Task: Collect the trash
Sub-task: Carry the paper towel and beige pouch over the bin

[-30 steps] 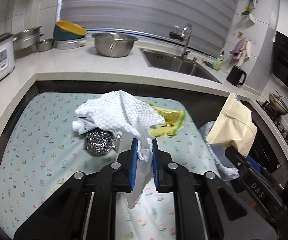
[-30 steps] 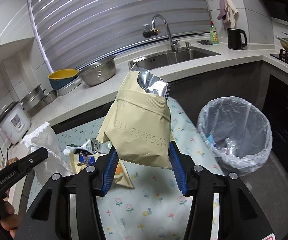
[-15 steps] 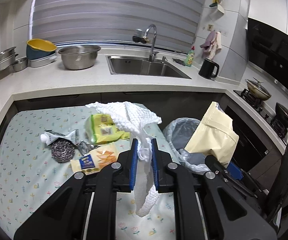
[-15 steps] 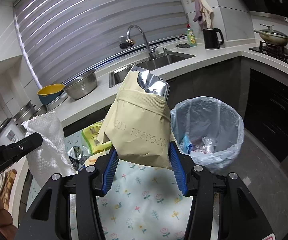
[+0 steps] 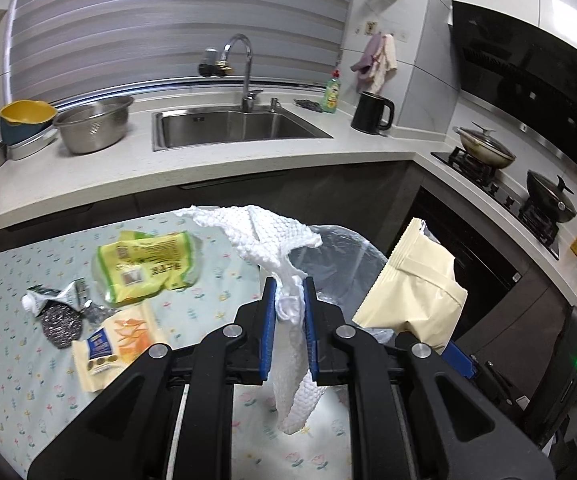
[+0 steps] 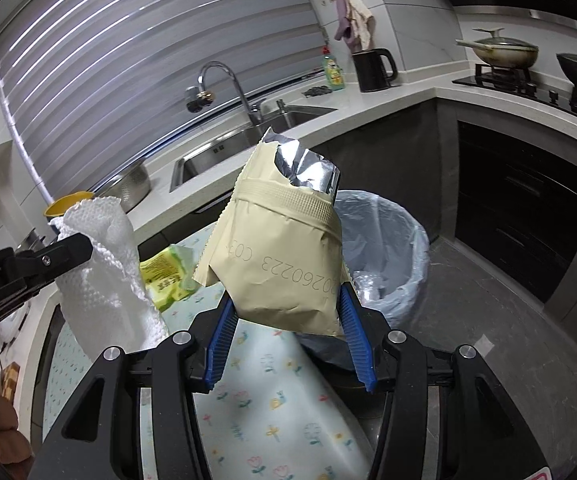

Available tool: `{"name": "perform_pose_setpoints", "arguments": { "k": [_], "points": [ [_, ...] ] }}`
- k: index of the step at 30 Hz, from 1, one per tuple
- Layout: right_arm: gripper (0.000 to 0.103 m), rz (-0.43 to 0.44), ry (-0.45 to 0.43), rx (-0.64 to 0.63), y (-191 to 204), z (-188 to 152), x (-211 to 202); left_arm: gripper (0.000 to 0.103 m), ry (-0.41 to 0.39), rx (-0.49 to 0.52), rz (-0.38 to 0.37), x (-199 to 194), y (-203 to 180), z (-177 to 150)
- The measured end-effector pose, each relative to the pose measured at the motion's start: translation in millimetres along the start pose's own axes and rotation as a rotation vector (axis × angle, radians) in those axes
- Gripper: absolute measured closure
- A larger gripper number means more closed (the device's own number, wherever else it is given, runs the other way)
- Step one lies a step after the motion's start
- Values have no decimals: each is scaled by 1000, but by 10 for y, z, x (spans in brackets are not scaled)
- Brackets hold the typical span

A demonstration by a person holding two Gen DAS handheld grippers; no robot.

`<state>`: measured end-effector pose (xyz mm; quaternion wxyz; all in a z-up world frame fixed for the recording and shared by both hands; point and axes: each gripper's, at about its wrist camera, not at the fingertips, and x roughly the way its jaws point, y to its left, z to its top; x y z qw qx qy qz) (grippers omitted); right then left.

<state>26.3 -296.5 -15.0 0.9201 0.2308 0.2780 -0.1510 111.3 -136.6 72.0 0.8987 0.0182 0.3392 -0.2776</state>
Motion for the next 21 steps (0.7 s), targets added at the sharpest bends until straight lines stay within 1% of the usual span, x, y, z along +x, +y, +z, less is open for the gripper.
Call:
{"name": "perform_pose_setpoints", "arguments": {
  "k": [5, 8, 14, 19, 21],
  "points": [
    [54, -36, 8, 35, -251, 36, 122, 90, 13, 33, -42, 280, -246, 67],
    [54, -57, 15, 55, -376, 54, 217, 90, 36, 47, -71, 509, -363, 124],
    [54, -99, 33, 88, -617, 88, 437, 90, 70, 90, -98, 971, -579, 200],
    [54, -126, 50, 99, -729, 101, 621, 90, 104, 101, -121, 1333, -654, 257],
    [54, -133, 56, 100, -743, 112, 693, 88, 100, 98, -116, 1435, -646, 273]
  ]
}}
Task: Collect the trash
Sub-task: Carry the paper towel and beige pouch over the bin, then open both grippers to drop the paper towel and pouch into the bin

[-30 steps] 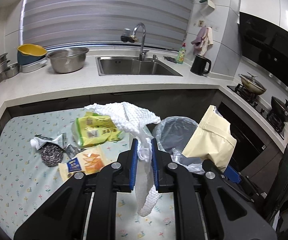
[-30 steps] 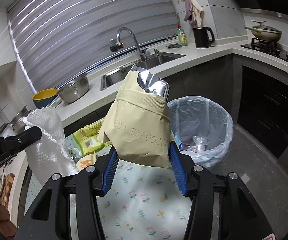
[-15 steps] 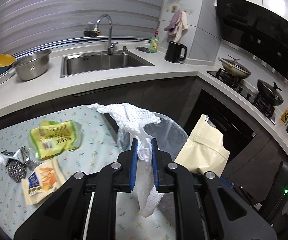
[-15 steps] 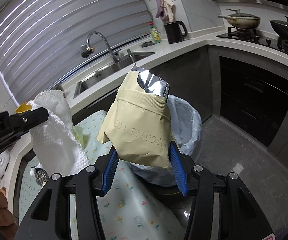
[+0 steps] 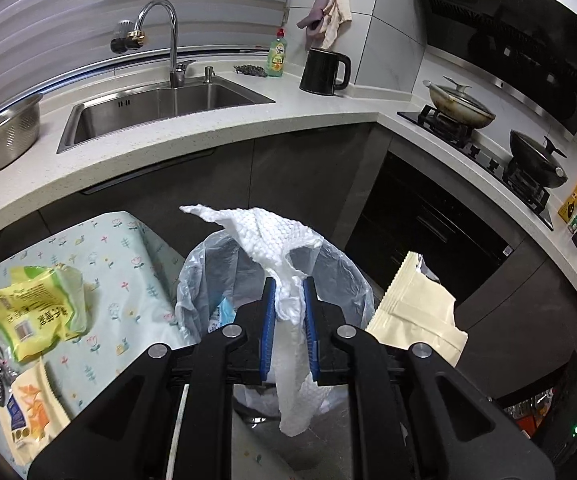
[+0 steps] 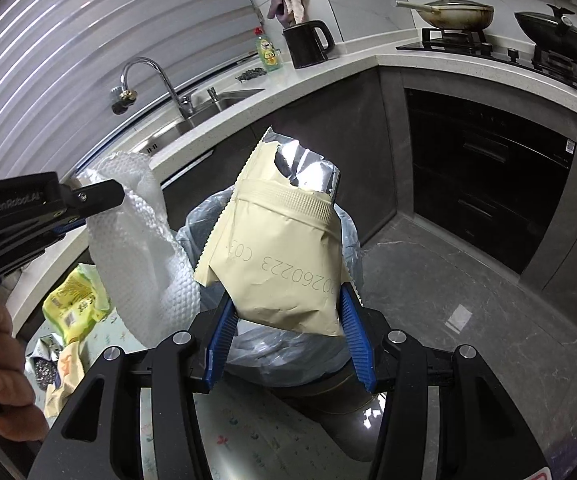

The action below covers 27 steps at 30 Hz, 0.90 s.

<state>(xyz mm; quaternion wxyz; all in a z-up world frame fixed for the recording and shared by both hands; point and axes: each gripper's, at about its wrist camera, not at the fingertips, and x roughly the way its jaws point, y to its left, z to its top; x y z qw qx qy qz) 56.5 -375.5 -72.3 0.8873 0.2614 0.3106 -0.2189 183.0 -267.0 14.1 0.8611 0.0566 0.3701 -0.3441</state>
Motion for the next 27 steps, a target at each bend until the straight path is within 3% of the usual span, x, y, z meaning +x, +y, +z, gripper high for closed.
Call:
{"name": "perform_pose_setpoints", "arguments": {
  "k": [2, 7, 12, 17, 20, 27],
  "points": [
    [54, -3, 7, -2, 13, 10, 75, 68, 1, -1, 15, 79, 27, 11],
    [54, -2, 14, -23, 107, 77, 233, 48, -9, -28, 18, 157, 161, 63],
    [53, 8, 15, -49, 252, 165, 381, 47, -38, -17, 50, 98, 269, 52],
    [44, 24, 7, -74, 435, 213, 480, 46, -48, -47, 84, 18, 454, 29],
    [43, 27, 8, -98, 554, 212, 516, 40, -64, -73, 107, -45, 587, 6],
    [43, 36, 11, -109, 695, 165, 458, 40, -79, -97, 147, -188, 816, -37]
  ]
}}
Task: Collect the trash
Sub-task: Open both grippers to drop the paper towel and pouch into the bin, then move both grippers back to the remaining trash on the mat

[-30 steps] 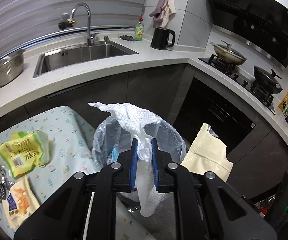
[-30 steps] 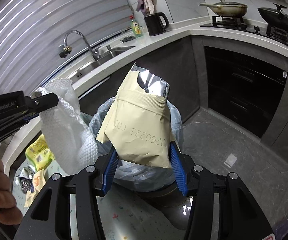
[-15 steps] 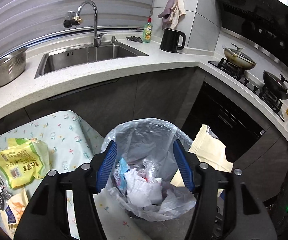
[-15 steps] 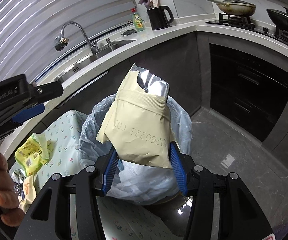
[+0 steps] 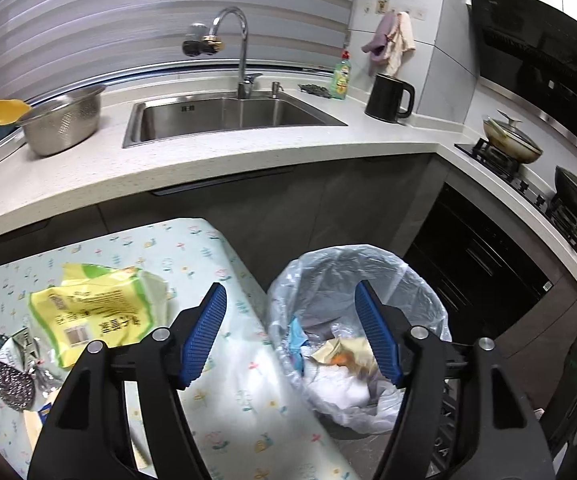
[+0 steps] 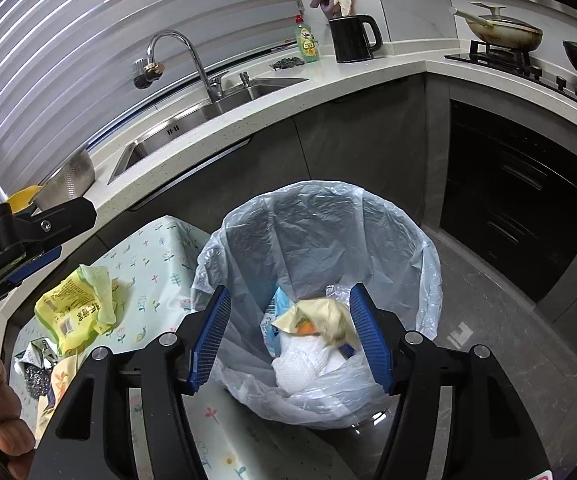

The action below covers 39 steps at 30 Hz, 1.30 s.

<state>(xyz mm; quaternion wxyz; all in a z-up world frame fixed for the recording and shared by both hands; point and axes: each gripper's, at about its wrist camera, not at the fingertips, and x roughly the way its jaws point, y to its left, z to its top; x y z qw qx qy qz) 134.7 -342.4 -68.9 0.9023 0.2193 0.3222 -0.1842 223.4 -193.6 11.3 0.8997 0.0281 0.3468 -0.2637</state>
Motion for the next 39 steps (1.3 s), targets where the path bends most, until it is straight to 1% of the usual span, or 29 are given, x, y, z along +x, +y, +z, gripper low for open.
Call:
{"name": "perform_pose_setpoints", "arguments": {
  "k": [6, 10, 18, 27, 30, 39],
  "points": [
    [42, 10, -13, -25, 147, -11, -178, 40, -8, -24, 21, -164, 166, -31],
    [38, 19, -23, -37, 264, -35, -306, 40, -15, -36, 34, -307, 256, -64],
    [37, 44, -30, -80, 582, -118, -514, 40, -33, -75, 67, -625, 530, -153],
    [37, 84, -28, -130, 983, -241, -670, 39, -55, -116, 124, -959, 968, -254],
    [37, 101, -24, -149, 1139, -292, -701, 37, -64, -132, 149, -1056, 1129, -282],
    [37, 142, -3, -203, 1536, -482, -767, 36, -66, -200, 215, -1290, 1655, -460]
  ]
}}
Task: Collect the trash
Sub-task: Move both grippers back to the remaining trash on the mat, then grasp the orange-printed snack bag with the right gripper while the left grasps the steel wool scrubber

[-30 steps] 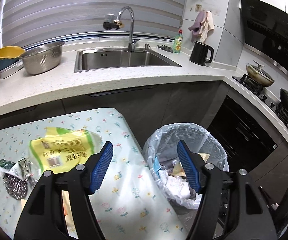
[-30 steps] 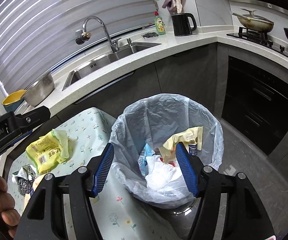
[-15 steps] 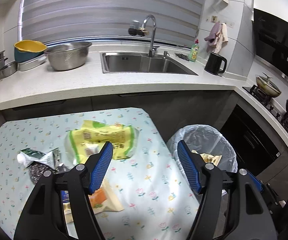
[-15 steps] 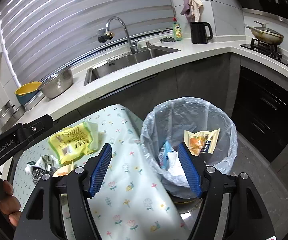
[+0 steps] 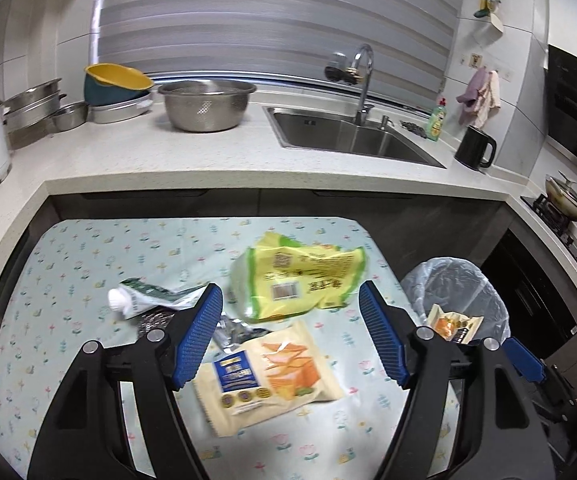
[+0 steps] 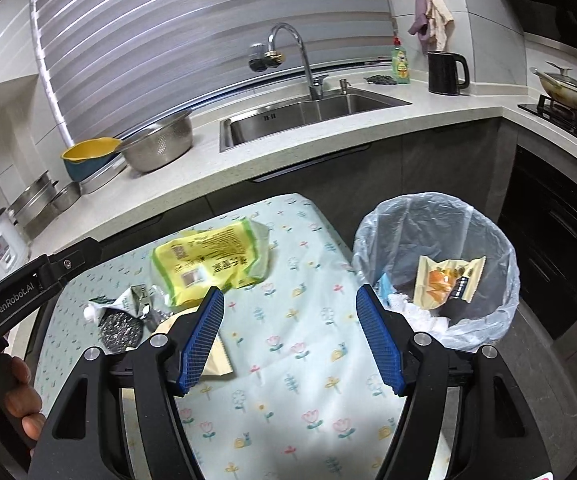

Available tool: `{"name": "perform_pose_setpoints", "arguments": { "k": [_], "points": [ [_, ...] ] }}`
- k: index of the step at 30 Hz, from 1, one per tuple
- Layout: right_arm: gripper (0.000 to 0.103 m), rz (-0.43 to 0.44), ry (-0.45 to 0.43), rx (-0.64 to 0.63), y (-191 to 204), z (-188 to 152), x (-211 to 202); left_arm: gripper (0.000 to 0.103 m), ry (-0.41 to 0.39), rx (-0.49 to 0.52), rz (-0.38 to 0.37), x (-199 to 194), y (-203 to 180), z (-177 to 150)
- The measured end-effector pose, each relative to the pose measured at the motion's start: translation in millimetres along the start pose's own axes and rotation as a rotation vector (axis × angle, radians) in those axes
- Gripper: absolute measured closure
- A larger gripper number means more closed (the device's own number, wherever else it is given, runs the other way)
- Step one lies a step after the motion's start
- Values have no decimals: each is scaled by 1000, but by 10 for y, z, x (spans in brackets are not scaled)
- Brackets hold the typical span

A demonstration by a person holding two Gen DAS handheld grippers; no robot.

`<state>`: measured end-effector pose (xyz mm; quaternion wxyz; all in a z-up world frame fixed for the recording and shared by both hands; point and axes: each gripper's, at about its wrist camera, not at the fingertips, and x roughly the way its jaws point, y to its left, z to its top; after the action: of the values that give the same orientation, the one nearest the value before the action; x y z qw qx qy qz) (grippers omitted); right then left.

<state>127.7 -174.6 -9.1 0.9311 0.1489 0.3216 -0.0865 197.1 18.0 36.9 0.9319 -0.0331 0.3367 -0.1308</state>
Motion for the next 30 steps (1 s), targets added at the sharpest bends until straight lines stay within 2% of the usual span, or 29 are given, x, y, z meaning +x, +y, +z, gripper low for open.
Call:
{"name": "perform_pose_setpoints", "arguments": {
  "k": [15, 30],
  "points": [
    [37, 50, 85, -66, 582, -315, 215, 36, 45, -99, 87, -48, 820, -289],
    [35, 113, 245, -32, 885, -770, 697, 36, 137, -167, 118, 169, 1255, -694]
  ]
}}
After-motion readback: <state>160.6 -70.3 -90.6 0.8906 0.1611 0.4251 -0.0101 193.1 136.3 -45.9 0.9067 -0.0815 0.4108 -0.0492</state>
